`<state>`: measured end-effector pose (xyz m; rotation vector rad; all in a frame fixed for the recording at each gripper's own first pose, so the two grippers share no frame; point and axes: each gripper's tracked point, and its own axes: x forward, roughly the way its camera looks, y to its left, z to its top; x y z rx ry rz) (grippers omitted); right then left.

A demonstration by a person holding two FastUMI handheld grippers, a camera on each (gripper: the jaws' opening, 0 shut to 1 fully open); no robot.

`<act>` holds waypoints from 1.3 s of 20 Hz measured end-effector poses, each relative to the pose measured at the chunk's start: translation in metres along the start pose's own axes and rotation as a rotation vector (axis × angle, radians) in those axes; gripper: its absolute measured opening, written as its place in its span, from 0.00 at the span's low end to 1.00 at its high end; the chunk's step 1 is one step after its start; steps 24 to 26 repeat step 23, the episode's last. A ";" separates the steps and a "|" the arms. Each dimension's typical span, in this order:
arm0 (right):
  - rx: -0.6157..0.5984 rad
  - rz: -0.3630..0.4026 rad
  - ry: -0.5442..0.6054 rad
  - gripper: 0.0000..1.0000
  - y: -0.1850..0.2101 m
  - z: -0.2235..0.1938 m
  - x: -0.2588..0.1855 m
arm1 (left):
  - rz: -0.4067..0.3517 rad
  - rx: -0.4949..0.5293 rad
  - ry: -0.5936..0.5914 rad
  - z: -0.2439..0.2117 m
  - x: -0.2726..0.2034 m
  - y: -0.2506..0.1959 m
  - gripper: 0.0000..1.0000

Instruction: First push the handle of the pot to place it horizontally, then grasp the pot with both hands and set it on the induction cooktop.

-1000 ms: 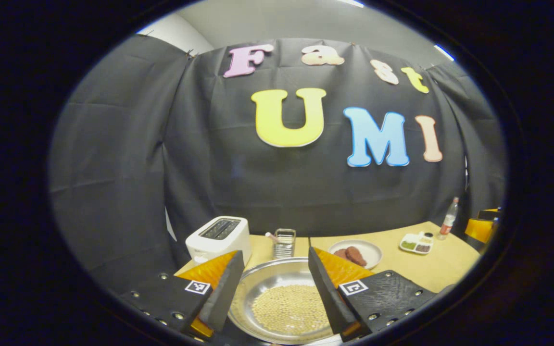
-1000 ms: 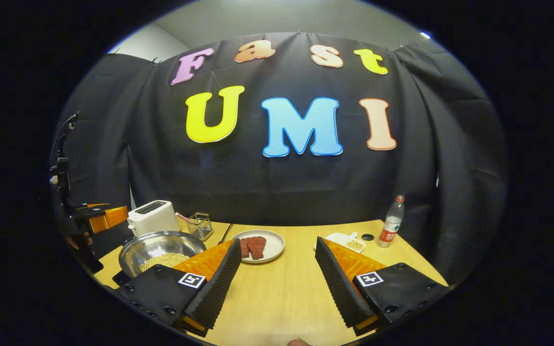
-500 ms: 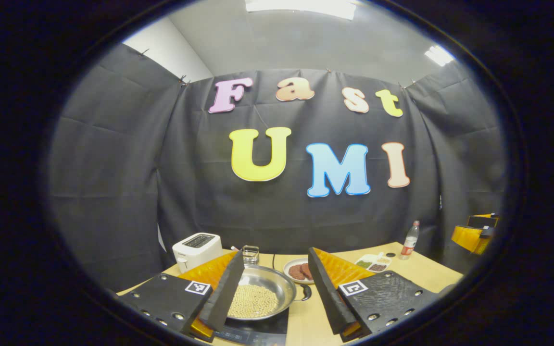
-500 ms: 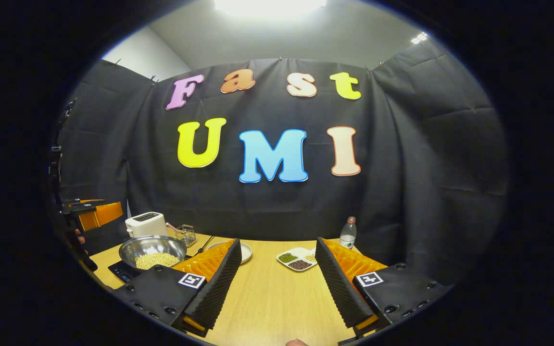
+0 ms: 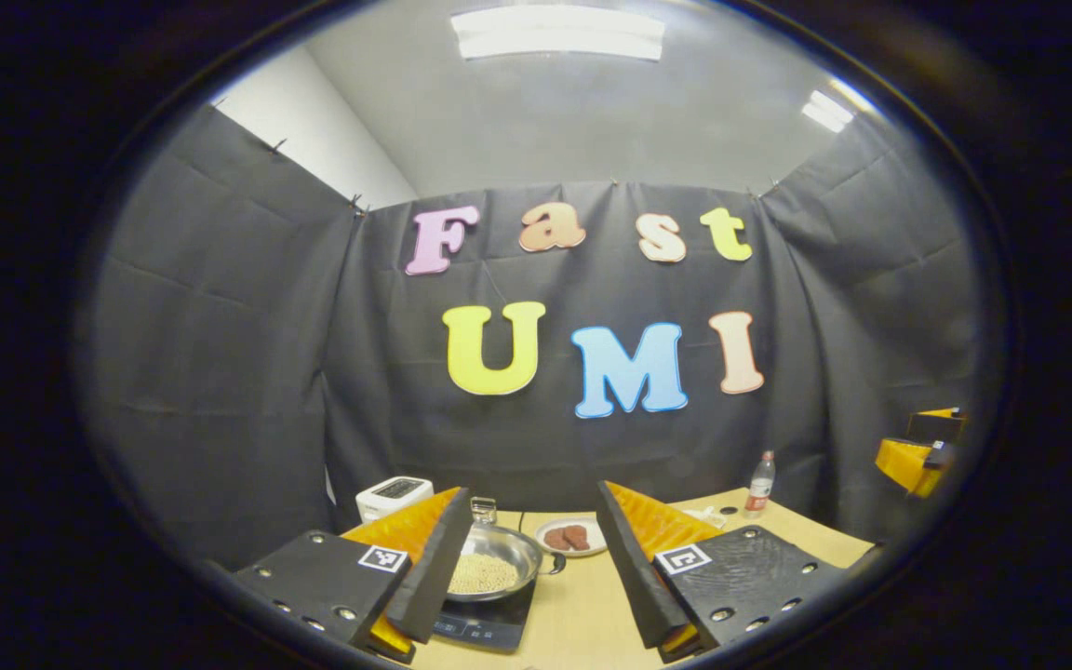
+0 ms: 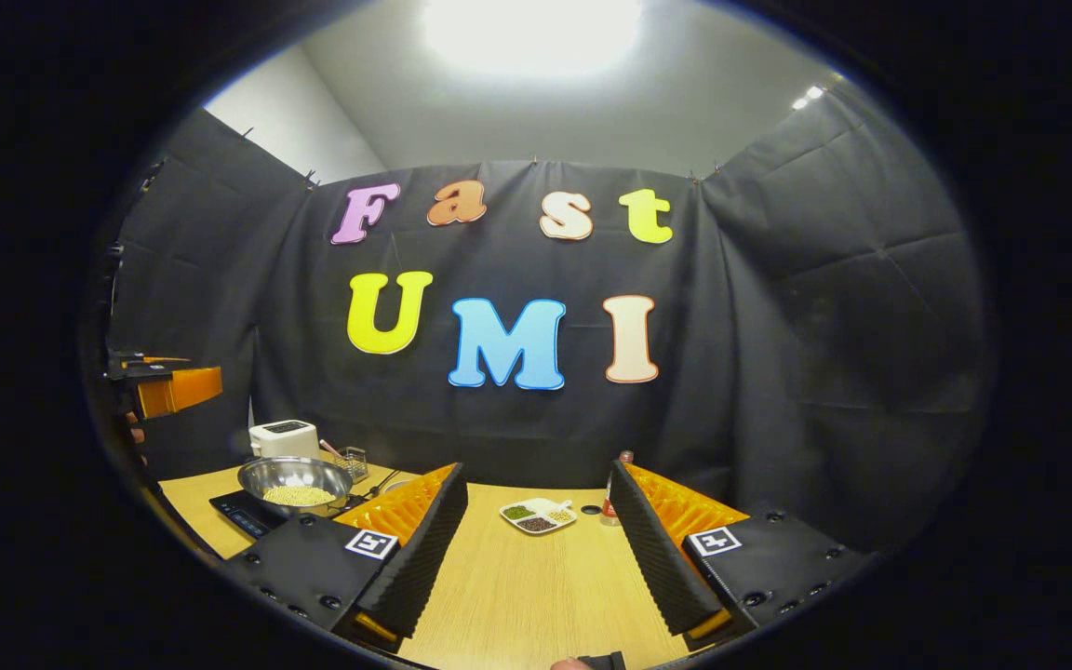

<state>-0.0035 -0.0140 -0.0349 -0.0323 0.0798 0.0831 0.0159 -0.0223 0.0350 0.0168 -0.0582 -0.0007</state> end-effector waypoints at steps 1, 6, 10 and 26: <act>-0.004 -0.007 -0.003 0.92 -0.003 0.001 -0.006 | -0.002 0.003 -0.007 0.005 -0.008 -0.001 0.78; 0.004 -0.055 -0.001 0.98 -0.008 0.007 -0.033 | -0.004 0.002 -0.033 0.015 -0.036 0.007 0.78; 0.006 -0.089 -0.011 0.98 -0.002 0.016 -0.055 | -0.016 -0.006 -0.027 0.015 -0.056 0.024 0.78; 0.009 -0.107 -0.047 0.98 0.035 0.032 -0.103 | -0.016 0.000 -0.065 0.026 -0.096 0.073 0.78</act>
